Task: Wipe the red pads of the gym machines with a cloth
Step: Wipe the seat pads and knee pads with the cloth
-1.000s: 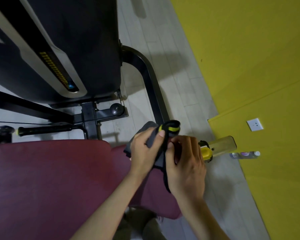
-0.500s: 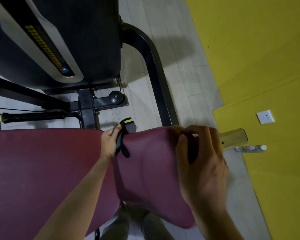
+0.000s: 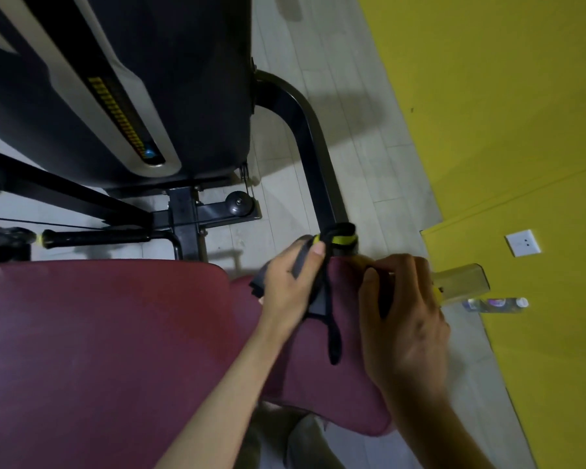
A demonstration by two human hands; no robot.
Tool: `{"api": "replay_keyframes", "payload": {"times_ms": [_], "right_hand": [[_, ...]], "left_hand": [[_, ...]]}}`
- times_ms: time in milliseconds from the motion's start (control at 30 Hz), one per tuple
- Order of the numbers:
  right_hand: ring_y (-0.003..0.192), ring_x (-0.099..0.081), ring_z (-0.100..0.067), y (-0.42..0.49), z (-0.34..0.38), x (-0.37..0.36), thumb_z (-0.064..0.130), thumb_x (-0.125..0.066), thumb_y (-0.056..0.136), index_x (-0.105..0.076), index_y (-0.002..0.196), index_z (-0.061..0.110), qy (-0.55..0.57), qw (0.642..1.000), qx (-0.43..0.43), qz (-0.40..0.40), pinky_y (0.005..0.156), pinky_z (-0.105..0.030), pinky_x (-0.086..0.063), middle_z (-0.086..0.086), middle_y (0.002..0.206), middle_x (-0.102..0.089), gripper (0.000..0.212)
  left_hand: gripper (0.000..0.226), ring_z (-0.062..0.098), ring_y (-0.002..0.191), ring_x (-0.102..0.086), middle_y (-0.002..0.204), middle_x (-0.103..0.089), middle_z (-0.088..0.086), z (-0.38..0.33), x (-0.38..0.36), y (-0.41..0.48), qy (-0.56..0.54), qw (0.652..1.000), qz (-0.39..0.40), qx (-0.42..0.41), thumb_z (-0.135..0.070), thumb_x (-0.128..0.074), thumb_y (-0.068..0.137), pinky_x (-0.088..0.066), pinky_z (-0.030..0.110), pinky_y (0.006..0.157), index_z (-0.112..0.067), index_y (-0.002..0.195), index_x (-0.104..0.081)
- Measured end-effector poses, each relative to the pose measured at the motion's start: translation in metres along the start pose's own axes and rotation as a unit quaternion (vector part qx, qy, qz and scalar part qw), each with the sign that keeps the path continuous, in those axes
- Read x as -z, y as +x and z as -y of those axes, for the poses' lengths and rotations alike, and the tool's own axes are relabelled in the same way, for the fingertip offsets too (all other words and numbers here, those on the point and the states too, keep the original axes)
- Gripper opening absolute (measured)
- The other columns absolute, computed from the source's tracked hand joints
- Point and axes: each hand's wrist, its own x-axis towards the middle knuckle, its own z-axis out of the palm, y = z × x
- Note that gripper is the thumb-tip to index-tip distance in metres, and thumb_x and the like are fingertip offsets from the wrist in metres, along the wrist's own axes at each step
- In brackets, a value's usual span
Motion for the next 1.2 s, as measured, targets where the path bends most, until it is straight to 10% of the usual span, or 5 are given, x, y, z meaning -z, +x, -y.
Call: {"api": "replay_keyframes", "payload": {"times_ms": [167,400,667,900,1200], "right_hand": [[0.077,-0.054,-0.026,0.0,0.004,0.003,0.033,-0.048,0.102,-0.051,0.1,0.021,0.01,1.0,-0.007,0.004,0.056,-0.032,-0.03,0.006,0.097,-0.045,0.013],[0.08,-0.059,-0.027,0.0,0.003,0.001,0.03,-0.05,0.102,-0.053,0.103,0.027,0.022,1.0,0.004,-0.003,0.062,-0.035,-0.041,0.005,0.107,-0.053,0.004],[0.077,-0.05,-0.018,0.001,0.003,-0.004,0.033,-0.047,0.098,-0.054,0.101,0.024,0.015,1.0,0.016,-0.022,0.064,-0.035,-0.036,0.004,0.105,-0.057,0.012],[0.076,-0.054,-0.028,0.0,0.005,-0.005,0.033,-0.046,0.098,-0.055,0.101,0.022,0.009,1.0,0.011,-0.018,0.064,-0.035,-0.033,0.002,0.106,-0.056,0.015],[0.073,-0.046,-0.02,0.0,0.008,-0.003,0.032,-0.045,0.098,-0.054,0.103,0.023,0.018,1.0,0.02,-0.011,0.063,-0.034,-0.031,-0.001,0.106,-0.058,0.014]], "left_hand": [[0.029,0.003,0.099,-0.063,0.101,-0.07,-0.012,-0.014,-0.014,-0.01,0.082,0.985,-0.008,-0.152,-0.044,-0.055,0.1,-0.047,0.031,0.089,-0.022,0.105,-0.073],[0.044,0.008,0.06,-0.038,0.059,-0.043,-0.013,0.128,0.065,0.023,-0.002,0.988,-0.117,0.106,-0.044,-0.063,0.099,-0.027,0.032,0.057,-0.028,0.06,-0.052],[0.047,0.023,0.084,-0.07,0.082,-0.076,0.004,0.228,0.105,0.034,-0.126,0.909,-0.207,0.34,-0.056,-0.062,0.094,-0.053,0.035,0.079,-0.012,0.088,-0.077],[0.069,0.023,0.112,-0.071,0.118,-0.075,0.003,0.23,0.095,-0.019,-0.212,0.896,-0.168,0.352,-0.081,-0.062,0.08,-0.053,0.047,0.102,-0.03,0.125,-0.072],[0.046,0.029,0.101,-0.07,0.11,-0.075,0.012,0.225,0.102,-0.012,-0.202,0.89,-0.227,0.341,-0.06,-0.065,0.091,-0.056,0.043,0.089,-0.021,0.112,-0.076]]}}
